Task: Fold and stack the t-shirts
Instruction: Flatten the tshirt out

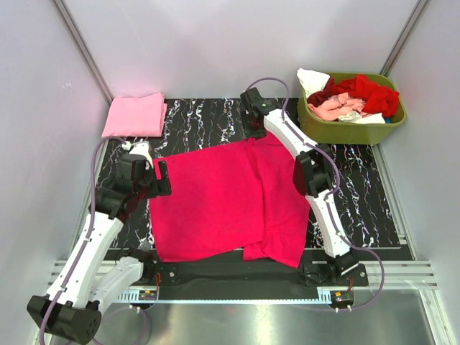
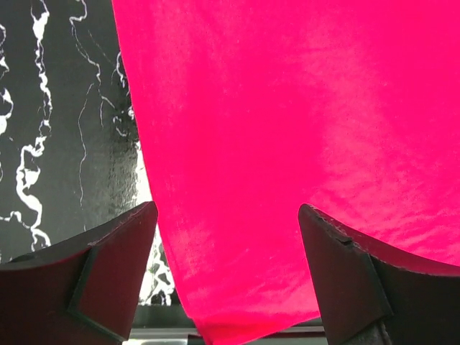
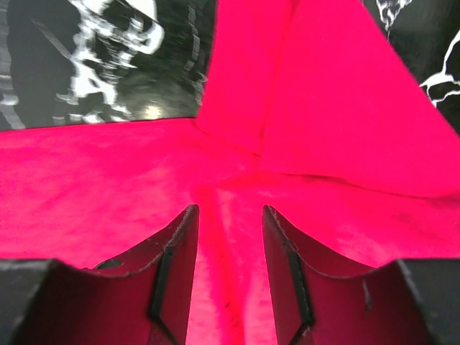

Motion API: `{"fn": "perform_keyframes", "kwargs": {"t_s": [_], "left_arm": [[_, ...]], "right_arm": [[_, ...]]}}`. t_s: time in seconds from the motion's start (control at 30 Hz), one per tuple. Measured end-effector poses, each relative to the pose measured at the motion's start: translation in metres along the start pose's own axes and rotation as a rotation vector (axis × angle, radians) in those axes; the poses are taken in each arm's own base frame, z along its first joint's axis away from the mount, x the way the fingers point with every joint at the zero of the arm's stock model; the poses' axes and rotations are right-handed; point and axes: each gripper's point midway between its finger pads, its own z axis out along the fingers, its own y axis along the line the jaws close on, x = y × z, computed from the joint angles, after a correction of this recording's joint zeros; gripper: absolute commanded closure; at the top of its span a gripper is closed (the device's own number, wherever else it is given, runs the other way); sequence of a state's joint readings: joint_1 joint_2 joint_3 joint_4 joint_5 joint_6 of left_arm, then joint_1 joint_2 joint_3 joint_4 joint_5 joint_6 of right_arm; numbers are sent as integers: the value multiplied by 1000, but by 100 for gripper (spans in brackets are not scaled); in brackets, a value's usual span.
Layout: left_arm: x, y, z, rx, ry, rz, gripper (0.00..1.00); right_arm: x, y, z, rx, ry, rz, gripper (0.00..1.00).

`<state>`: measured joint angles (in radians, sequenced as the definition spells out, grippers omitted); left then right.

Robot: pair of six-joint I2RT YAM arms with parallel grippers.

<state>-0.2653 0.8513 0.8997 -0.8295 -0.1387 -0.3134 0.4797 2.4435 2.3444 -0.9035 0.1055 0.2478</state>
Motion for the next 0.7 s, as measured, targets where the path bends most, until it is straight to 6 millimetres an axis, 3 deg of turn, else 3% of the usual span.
{"fn": "perform_keyframes", "kwargs": {"t_s": [0.1, 0.27, 0.57, 0.7], "left_arm": [[0, 0, 2, 4, -9, 0, 15], [5, 0, 7, -1, 11, 4, 15], [-1, -2, 3, 15, -25, -2, 15], [-2, -2, 1, 21, -33, -2, 14]], "right_arm": [[8, -7, 12, 55, 29, -22, 54], [10, -17, 12, 105, 34, -32, 54], [11, -22, 16, 129, 35, -44, 54], [12, -22, 28, 135, 38, -53, 53]]}}
